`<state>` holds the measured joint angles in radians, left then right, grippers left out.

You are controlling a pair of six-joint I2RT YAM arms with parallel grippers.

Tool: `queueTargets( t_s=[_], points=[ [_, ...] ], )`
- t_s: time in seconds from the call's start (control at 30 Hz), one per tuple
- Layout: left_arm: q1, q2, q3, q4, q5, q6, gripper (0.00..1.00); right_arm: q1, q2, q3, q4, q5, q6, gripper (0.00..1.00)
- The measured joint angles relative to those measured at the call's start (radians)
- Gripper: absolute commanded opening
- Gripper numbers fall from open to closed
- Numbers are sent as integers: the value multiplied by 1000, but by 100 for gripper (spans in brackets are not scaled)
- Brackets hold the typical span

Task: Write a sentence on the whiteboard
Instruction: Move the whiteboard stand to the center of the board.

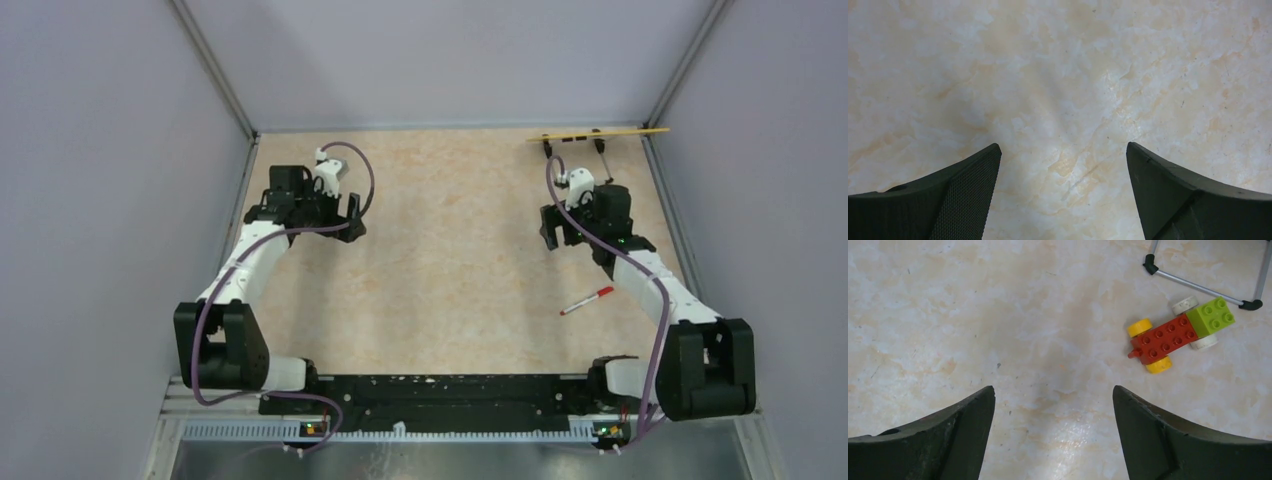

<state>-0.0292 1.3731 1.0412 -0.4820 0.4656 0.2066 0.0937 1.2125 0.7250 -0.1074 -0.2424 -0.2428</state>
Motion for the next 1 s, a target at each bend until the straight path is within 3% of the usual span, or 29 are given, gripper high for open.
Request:
queueTargets(
  t_s=[0.07, 0.17, 0.27, 0.3, 0.67, 1.0],
  points=[
    [0, 11, 2, 8, 5, -4, 99, 0, 27, 0, 32, 12, -2, 69],
    [0, 37, 5, 6, 13, -11, 99, 3, 82, 4, 85, 48, -36, 40],
    [0, 43, 4, 3, 13, -15, 99, 19, 167, 31, 145, 131, -93, 5],
    [0, 43, 4, 5, 13, -16, 99, 26, 193, 42, 164, 153, -120, 0],
    [0, 42, 4, 11, -14, -22, 99, 47, 632, 267, 504, 458, -388, 0],
    [0, 42, 4, 11, -28, -22, 99, 47, 861, 355, 717, 526, -605, 0]
  ],
)
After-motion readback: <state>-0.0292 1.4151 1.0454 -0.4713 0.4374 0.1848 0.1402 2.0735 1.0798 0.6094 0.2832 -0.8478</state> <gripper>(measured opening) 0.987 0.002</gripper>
